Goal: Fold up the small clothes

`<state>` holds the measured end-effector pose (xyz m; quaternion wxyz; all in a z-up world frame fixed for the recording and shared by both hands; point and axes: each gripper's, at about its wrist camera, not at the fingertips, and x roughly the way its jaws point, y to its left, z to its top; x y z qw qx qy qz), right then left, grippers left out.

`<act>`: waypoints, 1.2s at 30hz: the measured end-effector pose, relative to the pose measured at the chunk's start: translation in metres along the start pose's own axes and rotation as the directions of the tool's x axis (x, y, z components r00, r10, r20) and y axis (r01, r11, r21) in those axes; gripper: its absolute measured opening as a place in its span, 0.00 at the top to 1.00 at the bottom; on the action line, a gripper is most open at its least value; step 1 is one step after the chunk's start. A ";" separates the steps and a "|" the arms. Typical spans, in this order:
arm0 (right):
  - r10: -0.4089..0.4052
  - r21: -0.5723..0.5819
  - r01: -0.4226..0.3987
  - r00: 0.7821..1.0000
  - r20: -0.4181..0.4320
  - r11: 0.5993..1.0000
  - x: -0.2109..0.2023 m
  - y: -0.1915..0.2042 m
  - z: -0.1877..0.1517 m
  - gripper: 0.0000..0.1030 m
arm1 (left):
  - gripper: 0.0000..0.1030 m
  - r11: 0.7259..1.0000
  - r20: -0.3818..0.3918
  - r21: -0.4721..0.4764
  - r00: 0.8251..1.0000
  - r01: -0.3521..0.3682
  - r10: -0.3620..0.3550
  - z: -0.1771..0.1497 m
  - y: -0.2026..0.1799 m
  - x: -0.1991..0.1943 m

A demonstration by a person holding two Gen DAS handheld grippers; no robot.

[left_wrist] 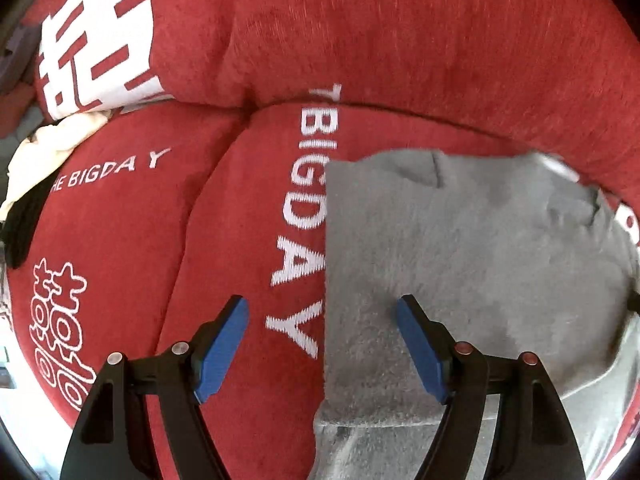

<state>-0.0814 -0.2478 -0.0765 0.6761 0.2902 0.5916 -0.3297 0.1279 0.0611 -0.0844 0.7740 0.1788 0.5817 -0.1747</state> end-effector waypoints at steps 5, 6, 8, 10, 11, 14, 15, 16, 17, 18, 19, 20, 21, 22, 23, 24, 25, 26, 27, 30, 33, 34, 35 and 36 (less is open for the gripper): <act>0.002 0.174 0.000 1.000 -0.013 0.985 -0.014 -0.074 -0.052 0.37 | 0.25 0.999 0.022 0.045 1.000 -0.023 0.022 -0.009 -0.004 0.000; 0.043 0.215 -0.042 0.999 0.002 0.976 -0.018 -0.087 -0.060 0.37 | 0.25 0.998 0.028 0.057 0.999 -0.030 0.028 -0.008 -0.005 0.001; 0.161 0.285 -0.174 0.984 0.071 0.942 -0.028 -0.106 -0.074 0.37 | 0.22 0.997 0.029 0.070 0.999 -0.042 0.040 -0.009 -0.008 0.001; 0.301 0.322 -0.321 0.947 0.114 0.891 -0.028 -0.111 -0.076 0.37 | 0.06 0.995 0.026 0.067 0.997 -0.073 0.072 -0.008 -0.009 0.002; 0.352 0.350 -0.370 0.929 0.117 0.860 -0.024 -0.112 -0.075 0.37 | 0.06 0.995 0.021 0.065 0.997 -0.079 0.078 -0.008 -0.009 0.004; 0.442 0.481 -0.435 0.891 0.107 0.761 0.001 -0.090 -0.064 0.39 | 0.06 0.998 0.008 0.038 0.999 -0.045 0.044 -0.008 -0.004 0.006; 0.449 0.510 -0.449 0.884 0.133 0.734 0.005 -0.092 -0.063 0.43 | 0.06 0.999 -0.001 0.021 1.000 -0.028 0.028 -0.007 -0.001 0.008; 0.453 0.511 -0.465 0.877 0.159 0.723 0.005 -0.090 -0.060 0.69 | 0.06 1.000 -0.007 0.005 1.000 -0.020 0.020 -0.007 0.001 0.008; 0.458 0.497 -0.467 0.876 0.151 0.731 0.006 -0.087 -0.057 0.92 | 0.06 1.000 -0.009 -0.013 1.000 -0.015 0.015 -0.006 0.004 0.006; 0.470 0.474 -0.472 0.873 0.131 0.744 0.007 -0.081 -0.051 0.92 | 0.06 1.000 0.007 -0.025 1.000 -0.008 0.008 -0.005 0.006 0.001; 0.476 0.441 -0.479 0.870 0.127 0.759 0.005 -0.075 -0.046 0.92 | 0.06 1.000 0.026 -0.030 1.000 -0.003 0.003 -0.004 0.007 -0.003; 0.485 0.397 -0.498 0.863 0.141 0.771 -0.001 -0.070 -0.041 0.92 | 0.06 0.999 0.043 -0.032 0.999 -0.001 0.002 -0.003 0.009 -0.007; 0.503 0.339 -0.530 0.847 0.171 0.777 -0.010 -0.066 -0.035 0.92 | 0.06 0.999 0.050 -0.033 0.999 0.003 -0.001 -0.003 0.011 -0.010; 0.508 0.304 -0.542 0.840 0.191 0.783 -0.017 -0.064 -0.032 0.92 | 0.06 0.999 0.045 -0.033 0.999 0.007 -0.005 -0.003 0.012 -0.009; 0.501 0.279 -0.538 0.843 0.197 0.796 -0.019 -0.065 -0.030 0.92 | 0.06 0.999 0.036 -0.034 0.999 0.013 -0.011 -0.003 0.013 -0.009; 0.489 0.270 -0.524 0.851 0.191 0.807 -0.019 -0.064 -0.030 0.92 | 0.06 0.999 0.027 -0.035 0.999 0.020 -0.020 -0.004 0.014 -0.010; 0.479 0.284 -0.509 0.861 0.170 0.813 -0.013 -0.066 -0.032 0.92 | 0.06 0.999 0.024 -0.035 0.999 0.027 -0.026 -0.005 0.015 -0.012; 0.476 0.306 -0.497 0.867 0.146 0.812 -0.005 -0.070 -0.035 0.90 | 0.06 0.999 0.024 -0.032 0.999 0.038 -0.038 -0.008 0.016 -0.016; 0.464 0.344 -0.471 0.879 0.108 0.813 0.006 -0.076 -0.042 0.88 | 0.06 0.999 0.029 -0.027 0.999 0.047 -0.046 -0.010 0.015 -0.021; 0.439 0.377 -0.443 0.893 0.101 0.813 0.013 -0.086 -0.060 0.80 | 0.06 0.998 0.040 0.014 0.997 0.062 -0.063 -0.021 0.009 -0.039; 0.405 0.328 -0.404 0.912 0.069 0.854 0.000 -0.086 -0.073 0.58 | 0.06 0.995 0.013 0.067 0.997 0.079 -0.080 -0.034 -0.006 -0.047; 0.399 0.303 -0.395 0.916 0.051 0.867 -0.005 -0.083 -0.079 0.55 | 0.06 0.993 0.001 0.080 0.996 0.085 -0.085 -0.039 -0.011 -0.049; 0.400 0.291 -0.394 0.916 0.041 0.872 -0.011 -0.086 -0.085 0.55 | 0.06 0.992 -0.010 0.092 0.996 0.091 -0.090 -0.043 -0.016 -0.050; 0.405 0.278 -0.396 0.914 0.025 0.875 -0.015 -0.084 -0.091 0.55 | 0.06 0.990 -0.020 0.100 0.995 0.095 -0.093 -0.048 -0.022 -0.051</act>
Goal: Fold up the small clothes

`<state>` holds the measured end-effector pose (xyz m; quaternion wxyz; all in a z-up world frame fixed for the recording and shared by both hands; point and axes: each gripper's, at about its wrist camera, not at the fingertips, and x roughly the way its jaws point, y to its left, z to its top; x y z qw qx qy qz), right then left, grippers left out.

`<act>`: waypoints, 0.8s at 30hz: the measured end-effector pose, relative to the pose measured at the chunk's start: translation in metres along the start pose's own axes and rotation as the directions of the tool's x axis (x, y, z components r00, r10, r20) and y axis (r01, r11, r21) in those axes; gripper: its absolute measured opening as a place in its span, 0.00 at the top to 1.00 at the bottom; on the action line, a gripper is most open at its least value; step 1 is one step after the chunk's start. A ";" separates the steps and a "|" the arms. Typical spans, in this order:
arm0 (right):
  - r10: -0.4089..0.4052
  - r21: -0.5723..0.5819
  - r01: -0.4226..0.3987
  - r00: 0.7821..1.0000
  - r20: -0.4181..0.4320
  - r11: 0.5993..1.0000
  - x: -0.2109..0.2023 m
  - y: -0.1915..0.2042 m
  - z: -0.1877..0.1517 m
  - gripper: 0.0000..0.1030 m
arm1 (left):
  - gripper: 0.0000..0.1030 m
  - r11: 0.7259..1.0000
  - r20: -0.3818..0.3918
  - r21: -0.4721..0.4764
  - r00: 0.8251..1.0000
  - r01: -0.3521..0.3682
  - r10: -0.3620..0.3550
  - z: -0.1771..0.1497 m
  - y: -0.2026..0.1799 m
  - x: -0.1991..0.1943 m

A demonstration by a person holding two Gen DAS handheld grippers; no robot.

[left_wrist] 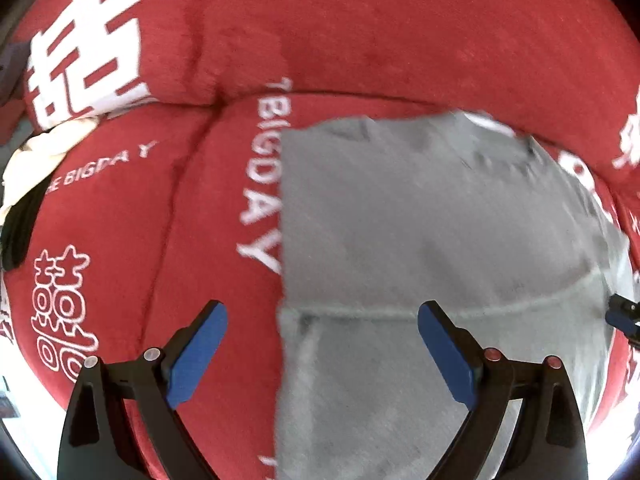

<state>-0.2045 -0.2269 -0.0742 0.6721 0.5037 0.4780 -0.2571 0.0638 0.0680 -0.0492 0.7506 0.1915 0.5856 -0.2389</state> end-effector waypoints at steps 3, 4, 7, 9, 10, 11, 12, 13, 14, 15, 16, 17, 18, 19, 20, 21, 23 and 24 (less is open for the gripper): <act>0.031 -0.012 -0.032 0.998 -0.046 0.999 -0.004 0.002 -0.017 0.55 | 0.06 1.000 -0.037 -0.007 0.999 0.019 -0.019 -0.013 -0.016 -0.001; 0.043 -0.011 -0.044 0.997 -0.059 0.999 -0.005 0.002 -0.023 0.55 | 0.06 0.999 -0.050 -0.014 0.998 0.029 -0.029 -0.016 -0.020 -0.001; 0.061 -0.004 -0.062 0.995 -0.078 0.998 -0.008 -0.002 -0.038 0.55 | 0.06 0.998 -0.068 0.001 0.996 0.060 -0.060 -0.026 -0.039 -0.004; 0.064 0.011 -0.063 0.994 -0.086 0.998 -0.005 -0.004 -0.043 0.55 | 0.06 0.996 -0.079 0.039 0.994 0.076 -0.073 -0.032 -0.058 -0.007; 0.070 0.025 -0.068 0.993 -0.090 0.997 -0.006 -0.009 -0.046 0.55 | 0.06 0.995 -0.086 0.052 0.993 0.082 -0.078 -0.034 -0.065 -0.008; 0.073 0.034 -0.070 0.993 -0.090 0.997 -0.007 -0.011 -0.048 0.55 | 0.06 0.994 -0.094 0.067 0.992 0.090 -0.084 -0.036 -0.073 -0.008; 0.074 0.040 -0.071 0.993 -0.089 0.997 -0.009 -0.012 -0.049 0.55 | 0.06 0.992 -0.104 0.082 0.990 0.100 -0.092 -0.038 -0.082 -0.008; 0.077 0.046 -0.073 0.993 -0.084 0.996 -0.012 -0.017 -0.050 0.55 | 0.06 0.989 -0.113 0.098 0.989 0.107 -0.096 -0.040 -0.092 -0.008; 0.078 0.052 -0.074 0.994 -0.081 0.996 -0.015 -0.021 -0.051 0.55 | 0.06 0.988 -0.119 0.109 0.988 0.110 -0.097 -0.040 -0.100 -0.008; 0.078 0.060 -0.073 0.994 -0.076 0.996 -0.019 -0.026 -0.051 0.55 | 0.06 0.986 -0.126 0.119 0.987 0.118 -0.102 -0.041 -0.110 -0.008; 0.078 0.067 -0.073 0.994 -0.073 0.995 -0.022 -0.032 -0.051 0.54 | 0.06 0.984 -0.129 0.124 0.986 0.126 -0.110 -0.041 -0.118 -0.008; 0.078 0.076 -0.073 0.994 -0.070 0.994 -0.026 -0.038 -0.050 0.54 | 0.06 0.983 -0.130 0.127 0.985 0.132 -0.116 -0.040 -0.124 -0.008; 0.079 0.087 -0.073 0.995 -0.066 0.994 -0.029 -0.044 -0.050 0.54 | 0.06 0.982 -0.131 0.128 0.983 0.142 -0.126 -0.039 -0.133 -0.008; 0.079 0.102 -0.073 0.995 -0.060 0.992 -0.033 -0.053 -0.050 0.54 | 0.06 0.980 -0.132 0.129 0.982 0.149 -0.132 -0.038 -0.140 -0.009; 0.080 0.111 -0.073 0.995 -0.056 0.991 -0.034 -0.057 -0.049 0.54 | 0.06 0.979 -0.132 0.131 0.982 0.154 -0.136 -0.037 -0.147 -0.009; 0.080 0.122 -0.074 0.996 -0.050 0.990 -0.036 -0.064 -0.048 0.54 | 0.06 0.978 -0.133 0.137 0.981 0.158 -0.140 -0.036 -0.157 -0.009; 0.080 0.147 -0.074 0.996 -0.038 0.986 -0.041 -0.078 -0.046 0.54 | 0.06 0.976 -0.137 0.148 0.980 0.163 -0.143 -0.034 -0.171 -0.008; 0.083 0.159 -0.077 0.996 -0.030 0.984 -0.043 -0.085 -0.045 0.54 | 0.06 0.974 -0.139 0.155 0.980 0.166 -0.145 -0.034 -0.181 -0.008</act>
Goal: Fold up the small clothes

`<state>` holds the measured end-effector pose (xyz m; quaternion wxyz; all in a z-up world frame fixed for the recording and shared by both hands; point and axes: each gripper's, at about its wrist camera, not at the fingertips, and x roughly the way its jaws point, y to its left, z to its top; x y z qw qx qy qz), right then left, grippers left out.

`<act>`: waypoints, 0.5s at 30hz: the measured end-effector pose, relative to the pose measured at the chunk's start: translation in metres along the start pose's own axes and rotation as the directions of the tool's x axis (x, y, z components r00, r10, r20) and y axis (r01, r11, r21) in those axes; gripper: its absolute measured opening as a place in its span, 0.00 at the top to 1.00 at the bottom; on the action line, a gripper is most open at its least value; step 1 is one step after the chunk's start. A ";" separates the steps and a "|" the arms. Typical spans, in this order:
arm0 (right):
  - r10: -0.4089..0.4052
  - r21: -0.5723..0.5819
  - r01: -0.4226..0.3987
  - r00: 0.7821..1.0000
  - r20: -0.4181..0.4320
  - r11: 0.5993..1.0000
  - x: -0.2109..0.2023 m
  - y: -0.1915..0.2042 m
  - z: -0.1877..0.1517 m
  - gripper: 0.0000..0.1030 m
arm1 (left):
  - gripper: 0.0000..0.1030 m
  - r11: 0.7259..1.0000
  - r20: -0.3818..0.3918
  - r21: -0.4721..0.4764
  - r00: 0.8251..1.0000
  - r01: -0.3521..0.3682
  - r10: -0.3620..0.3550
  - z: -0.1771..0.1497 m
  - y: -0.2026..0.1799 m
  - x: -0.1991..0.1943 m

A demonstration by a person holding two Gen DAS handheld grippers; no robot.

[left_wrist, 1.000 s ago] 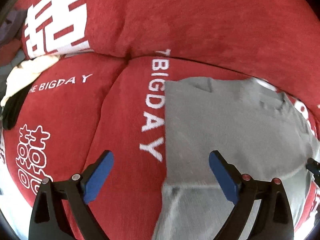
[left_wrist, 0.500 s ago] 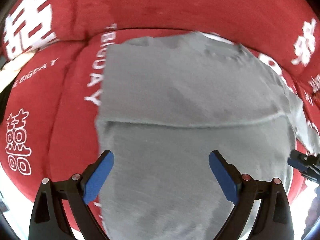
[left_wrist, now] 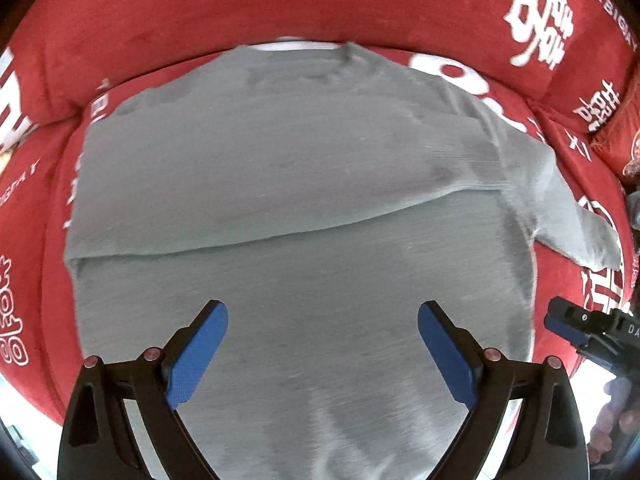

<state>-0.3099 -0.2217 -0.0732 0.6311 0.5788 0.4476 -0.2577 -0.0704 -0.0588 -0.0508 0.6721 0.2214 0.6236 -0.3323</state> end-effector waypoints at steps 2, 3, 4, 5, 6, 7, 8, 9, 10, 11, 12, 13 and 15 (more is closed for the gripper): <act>0.008 0.028 -0.008 1.000 0.019 1.000 -0.007 -0.014 0.004 0.54 | 0.06 1.000 -0.002 0.017 1.000 0.002 -0.002 0.004 -0.017 0.003; 0.011 0.043 -0.012 1.000 0.028 0.999 -0.011 -0.021 0.007 0.54 | 0.06 1.000 -0.003 0.025 1.000 0.006 -0.006 0.005 -0.024 0.004; 0.016 0.060 -0.019 0.999 0.042 0.998 -0.015 -0.029 0.010 0.54 | 0.06 0.999 -0.003 0.034 1.000 0.009 -0.009 0.007 -0.031 0.005; 0.018 0.074 -0.022 0.998 0.056 0.997 -0.020 -0.037 0.013 0.54 | 0.06 0.999 -0.003 0.042 1.000 0.010 -0.010 0.008 -0.038 0.006; 0.018 0.095 -0.026 0.997 0.078 0.995 -0.026 -0.048 0.017 0.54 | 0.06 0.998 -0.005 0.054 1.000 0.014 -0.013 0.009 -0.047 0.008; 0.021 0.110 -0.031 0.995 0.096 0.993 -0.030 -0.055 0.020 0.54 | 0.06 0.998 -0.008 0.064 1.000 0.017 -0.017 0.010 -0.053 0.009; 0.022 0.127 -0.038 0.993 0.120 0.991 -0.036 -0.064 0.024 0.52 | 0.06 0.997 -0.012 0.073 1.000 0.021 -0.020 0.011 -0.059 0.011; 0.017 0.154 -0.040 0.988 0.152 0.987 -0.044 -0.077 0.029 0.50 | 0.06 0.996 -0.019 0.082 1.000 0.026 -0.025 0.012 -0.067 0.013; 0.008 0.180 -0.041 0.984 0.178 0.983 -0.051 -0.090 0.033 0.47 | 0.06 0.996 -0.025 0.087 0.999 0.030 -0.028 0.014 -0.073 0.016; 0.003 0.197 -0.042 0.981 0.194 0.980 -0.056 -0.098 0.035 0.47 | 0.06 0.995 -0.030 0.091 0.999 0.032 -0.030 0.015 -0.079 0.018; -0.006 0.230 -0.045 0.976 0.220 0.972 -0.064 -0.114 0.041 0.47 | 0.06 0.995 -0.032 0.096 0.999 0.032 -0.029 0.017 -0.085 0.020; -0.012 0.248 -0.047 0.973 0.231 0.968 -0.067 -0.122 0.044 0.47 | 0.06 0.994 -0.034 0.100 0.999 0.032 -0.029 0.018 -0.089 0.023; -0.032 0.306 -0.055 0.963 0.269 0.950 -0.078 -0.148 0.053 0.47 | 0.06 0.993 -0.034 0.111 0.999 0.033 -0.029 0.023 -0.101 0.027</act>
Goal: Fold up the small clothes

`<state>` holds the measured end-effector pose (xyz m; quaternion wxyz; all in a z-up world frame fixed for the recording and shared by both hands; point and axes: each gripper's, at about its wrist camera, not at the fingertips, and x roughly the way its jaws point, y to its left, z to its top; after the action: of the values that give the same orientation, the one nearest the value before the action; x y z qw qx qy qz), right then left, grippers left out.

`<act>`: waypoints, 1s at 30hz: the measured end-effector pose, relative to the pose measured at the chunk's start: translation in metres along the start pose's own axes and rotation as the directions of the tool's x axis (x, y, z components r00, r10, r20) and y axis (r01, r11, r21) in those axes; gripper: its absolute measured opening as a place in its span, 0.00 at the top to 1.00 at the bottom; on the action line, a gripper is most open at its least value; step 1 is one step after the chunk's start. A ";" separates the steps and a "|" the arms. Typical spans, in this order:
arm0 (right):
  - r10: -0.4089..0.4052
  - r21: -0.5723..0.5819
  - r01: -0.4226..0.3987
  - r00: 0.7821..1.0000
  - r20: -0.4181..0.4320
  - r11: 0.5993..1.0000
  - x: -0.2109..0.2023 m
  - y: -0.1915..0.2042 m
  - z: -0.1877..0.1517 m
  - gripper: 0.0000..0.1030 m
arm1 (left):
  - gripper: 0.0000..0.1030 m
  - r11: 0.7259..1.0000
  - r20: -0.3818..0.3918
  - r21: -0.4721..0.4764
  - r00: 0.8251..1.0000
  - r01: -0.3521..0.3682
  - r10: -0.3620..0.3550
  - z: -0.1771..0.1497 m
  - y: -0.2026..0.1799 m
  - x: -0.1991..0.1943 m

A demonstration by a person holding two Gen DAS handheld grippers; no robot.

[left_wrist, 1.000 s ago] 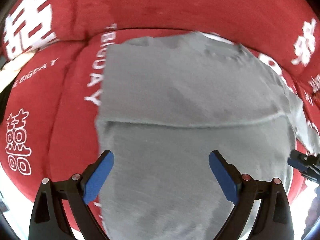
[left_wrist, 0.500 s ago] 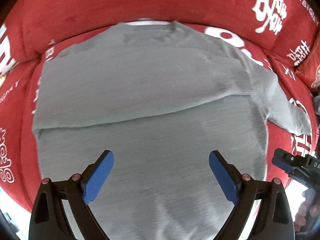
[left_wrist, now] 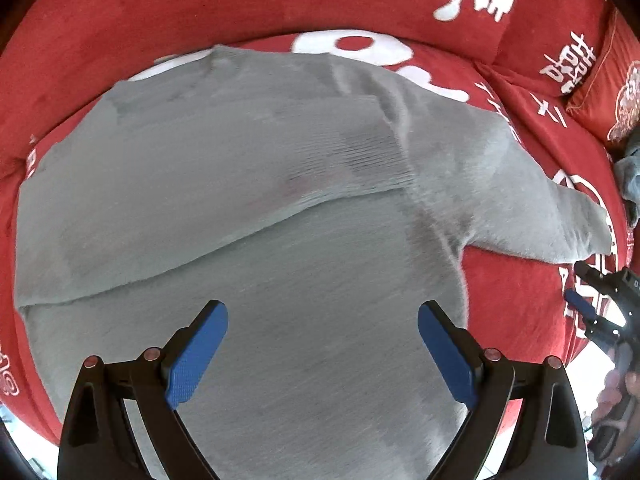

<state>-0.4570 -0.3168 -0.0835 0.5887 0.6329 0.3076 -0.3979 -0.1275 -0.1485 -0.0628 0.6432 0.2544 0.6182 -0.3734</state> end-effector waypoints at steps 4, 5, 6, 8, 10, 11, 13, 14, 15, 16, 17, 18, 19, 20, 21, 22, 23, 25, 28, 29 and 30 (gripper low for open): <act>0.040 0.102 -0.045 0.998 0.050 0.994 -0.002 -0.028 0.026 0.47 | 0.06 1.000 0.014 0.016 1.000 -0.001 0.001 0.012 -0.017 0.004; 0.052 0.116 -0.059 0.997 0.056 0.992 -0.001 -0.033 0.029 0.47 | 0.06 1.000 0.021 0.019 1.000 -0.002 0.002 0.014 -0.020 0.004; 0.069 0.133 -0.077 0.995 0.065 0.988 0.000 -0.036 0.034 0.47 | 0.06 1.000 0.034 0.024 0.999 -0.007 0.006 0.018 -0.025 0.004; 0.109 0.167 -0.122 0.990 0.084 0.978 0.002 -0.041 0.043 0.47 | 0.06 0.999 0.057 0.031 0.998 -0.019 0.017 0.025 -0.033 0.005; 0.159 0.211 -0.178 0.982 0.106 0.961 0.005 -0.046 0.052 0.47 | 0.06 0.999 0.075 0.036 0.997 -0.024 0.021 0.033 -0.041 0.007; 0.180 0.229 -0.201 0.977 0.113 0.952 0.004 -0.048 0.054 0.47 | 0.06 0.999 0.081 0.034 0.996 -0.026 0.023 0.036 -0.045 0.009; 0.234 0.287 -0.263 0.963 0.131 0.921 0.007 -0.052 0.059 0.50 | 0.06 0.999 0.101 0.034 0.994 -0.033 0.030 0.042 -0.052 0.014; 0.266 0.321 -0.298 0.954 0.141 0.899 0.010 -0.055 0.061 0.67 | 0.06 0.999 0.101 0.037 0.994 -0.036 0.032 0.044 -0.054 0.018; 0.292 0.344 -0.325 0.945 0.146 0.881 0.013 -0.057 0.062 0.78 | 0.06 0.998 0.090 0.041 0.995 -0.042 0.038 0.046 -0.058 0.024; 0.330 0.368 -0.362 0.932 0.148 0.857 0.016 -0.057 0.063 0.91 | 0.06 0.998 0.077 0.042 0.996 -0.041 0.038 0.046 -0.059 0.028; 0.352 0.379 -0.383 0.924 0.151 0.843 0.017 -0.056 0.063 0.92 | 0.06 0.998 0.051 0.043 0.998 -0.038 0.036 0.047 -0.061 0.036; 0.377 0.377 -0.408 0.913 0.156 0.831 0.017 -0.053 0.062 0.92 | 0.06 0.998 0.030 0.044 0.999 -0.040 0.038 0.047 -0.062 0.041; 0.406 0.361 -0.436 0.900 0.158 0.825 0.016 -0.048 0.062 0.92 | 0.06 0.998 0.032 0.049 0.998 -0.050 0.049 0.047 -0.064 0.044; 0.429 0.344 -0.455 0.890 0.155 0.821 0.014 -0.043 0.062 0.92 | 0.06 0.997 0.045 0.054 0.998 -0.055 0.052 0.048 -0.066 0.045; 0.458 0.326 -0.482 0.876 0.152 0.813 0.012 -0.037 0.062 0.92 | 0.06 0.996 0.042 0.063 0.998 -0.058 0.056 0.049 -0.067 0.046; 0.501 0.304 -0.520 0.853 0.144 0.798 0.011 -0.028 0.062 0.92 | 0.06 0.996 0.038 0.067 0.998 -0.056 0.053 0.050 -0.067 0.046; 0.521 0.290 -0.537 0.843 0.137 0.792 0.009 -0.023 0.062 0.92 | 0.06 0.996 0.031 0.069 0.998 -0.049 0.047 0.051 -0.066 0.046; 0.570 0.247 -0.579 0.814 0.113 0.777 0.006 -0.003 0.061 0.92 | 0.06 0.998 0.026 0.063 0.999 -0.025 0.024 0.053 -0.062 0.043; 0.608 0.176 -0.610 0.791 0.069 0.773 0.002 0.033 0.058 0.92 | 0.06 0.999 0.062 0.029 0.998 0.028 -0.030 0.050 -0.047 0.025; 0.617 0.153 -0.617 0.785 0.051 0.772 0.002 0.045 0.055 0.92 | 0.06 0.999 0.076 0.016 0.996 0.045 -0.047 0.048 -0.038 0.017; 0.625 0.126 -0.624 0.780 0.030 0.772 0.003 0.059 0.053 0.92 | 0.06 0.998 0.083 0.008 0.995 0.056 -0.057 0.046 -0.031 0.012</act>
<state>-0.4125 -0.3760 -0.0556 0.6431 0.7383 0.0580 -0.1946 -0.1243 -0.2051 -0.0652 0.6570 0.2228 0.5966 -0.4035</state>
